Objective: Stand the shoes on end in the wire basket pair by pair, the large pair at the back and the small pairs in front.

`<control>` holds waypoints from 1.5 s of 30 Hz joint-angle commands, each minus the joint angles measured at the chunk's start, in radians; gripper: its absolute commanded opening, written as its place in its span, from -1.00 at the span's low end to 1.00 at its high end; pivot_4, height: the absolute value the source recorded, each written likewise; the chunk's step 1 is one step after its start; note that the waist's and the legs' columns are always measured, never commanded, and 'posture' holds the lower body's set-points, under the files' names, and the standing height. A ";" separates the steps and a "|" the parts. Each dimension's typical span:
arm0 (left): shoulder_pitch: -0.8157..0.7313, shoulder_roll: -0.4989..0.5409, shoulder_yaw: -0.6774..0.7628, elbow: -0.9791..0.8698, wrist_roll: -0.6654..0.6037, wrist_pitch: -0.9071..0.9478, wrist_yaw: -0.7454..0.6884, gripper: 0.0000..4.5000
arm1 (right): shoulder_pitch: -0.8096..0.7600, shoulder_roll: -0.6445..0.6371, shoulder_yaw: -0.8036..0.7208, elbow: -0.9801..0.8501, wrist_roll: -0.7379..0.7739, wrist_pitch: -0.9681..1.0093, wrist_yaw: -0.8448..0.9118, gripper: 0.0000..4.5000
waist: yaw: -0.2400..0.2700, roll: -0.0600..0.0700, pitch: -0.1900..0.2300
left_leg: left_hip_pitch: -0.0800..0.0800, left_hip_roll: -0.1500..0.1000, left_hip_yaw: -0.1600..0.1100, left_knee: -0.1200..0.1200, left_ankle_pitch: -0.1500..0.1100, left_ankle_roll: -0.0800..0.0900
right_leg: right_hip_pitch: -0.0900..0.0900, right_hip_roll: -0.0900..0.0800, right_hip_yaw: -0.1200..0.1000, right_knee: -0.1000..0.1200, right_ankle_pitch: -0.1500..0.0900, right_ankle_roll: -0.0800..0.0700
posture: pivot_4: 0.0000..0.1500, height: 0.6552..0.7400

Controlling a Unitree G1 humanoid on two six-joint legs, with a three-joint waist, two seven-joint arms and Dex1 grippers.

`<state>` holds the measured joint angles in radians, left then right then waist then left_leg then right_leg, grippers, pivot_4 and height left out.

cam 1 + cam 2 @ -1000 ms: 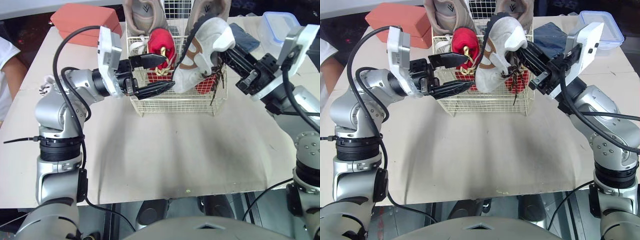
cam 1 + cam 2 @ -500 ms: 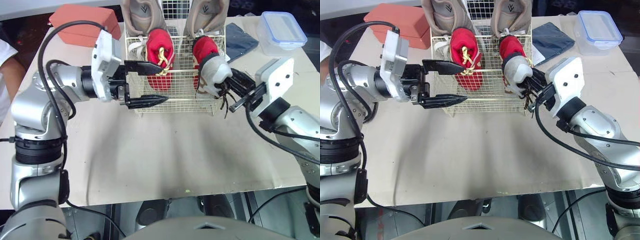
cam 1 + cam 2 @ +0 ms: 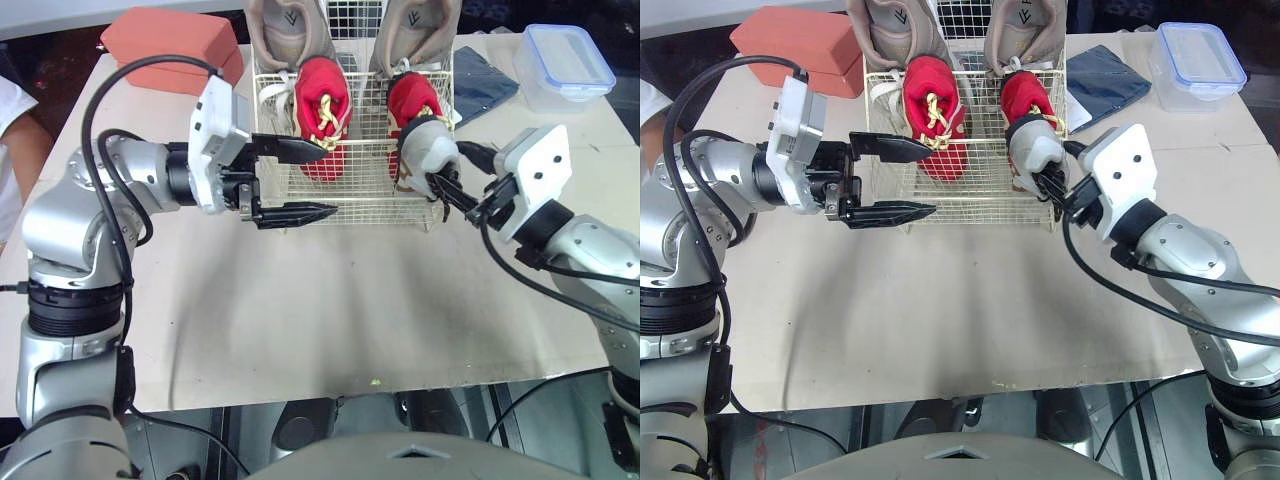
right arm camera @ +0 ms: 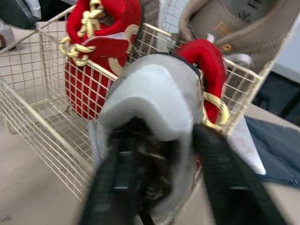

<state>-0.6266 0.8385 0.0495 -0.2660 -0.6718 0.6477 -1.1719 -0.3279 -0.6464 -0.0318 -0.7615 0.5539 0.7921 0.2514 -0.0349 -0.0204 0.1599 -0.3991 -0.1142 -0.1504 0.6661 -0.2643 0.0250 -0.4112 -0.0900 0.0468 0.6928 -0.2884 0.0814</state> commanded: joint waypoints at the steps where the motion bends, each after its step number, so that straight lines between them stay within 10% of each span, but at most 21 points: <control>1: 0.000 -0.016 0.071 -0.015 -0.057 0.001 0.020 1.00 | 0.013 -0.045 -0.136 0.000 0.122 0.008 0.127 0.72 | 0.001 0.000 0.000 | 0.000 0.000 0.000 0.000 0.000 0.000 | 0.000 0.000 0.000 0.000 0.000 0.000 | 1.00 1.00; 12: 0.167 -0.020 0.352 0.190 0.030 -0.155 0.211 1.00 | 0.005 -0.086 -0.294 0.110 0.402 -0.144 0.531 0.94 | -0.007 0.000 0.000 | 0.001 0.001 0.001 -0.001 0.000 0.000 | 0.000 -0.001 0.001 0.000 0.000 0.000 | 1.00 1.00; 22: 0.190 -0.005 0.482 0.634 0.201 -0.445 0.370 1.00 | -0.250 -0.051 -0.075 0.169 0.253 -0.222 0.546 0.94 | 0.006 -0.001 0.000 | 0.000 0.001 0.000 -0.001 0.000 0.000 | -0.001 -0.002 -0.002 -0.001 0.000 0.000 | 1.00 1.00; 45: 0.131 0.073 0.423 1.232 0.393 -0.700 0.525 1.00 | -0.262 -0.005 -0.019 0.176 0.163 -0.254 0.544 0.94 | -0.004 -0.004 -0.001 | -0.001 0.000 -0.003 -0.001 0.000 0.000 | -0.001 -0.003 -0.003 0.000 0.000 0.000 | 1.00 1.00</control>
<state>-0.4846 0.8980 0.4899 0.9452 -0.3063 -0.0353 -0.6503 -0.5926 -0.6562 -0.0356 -0.5659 0.7105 0.5581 0.7984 -0.0388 -0.0249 0.1590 -0.3997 -0.1147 -0.1535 0.6655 -0.2646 0.0252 -0.4125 -0.0928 0.0435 0.6928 -0.2884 0.0814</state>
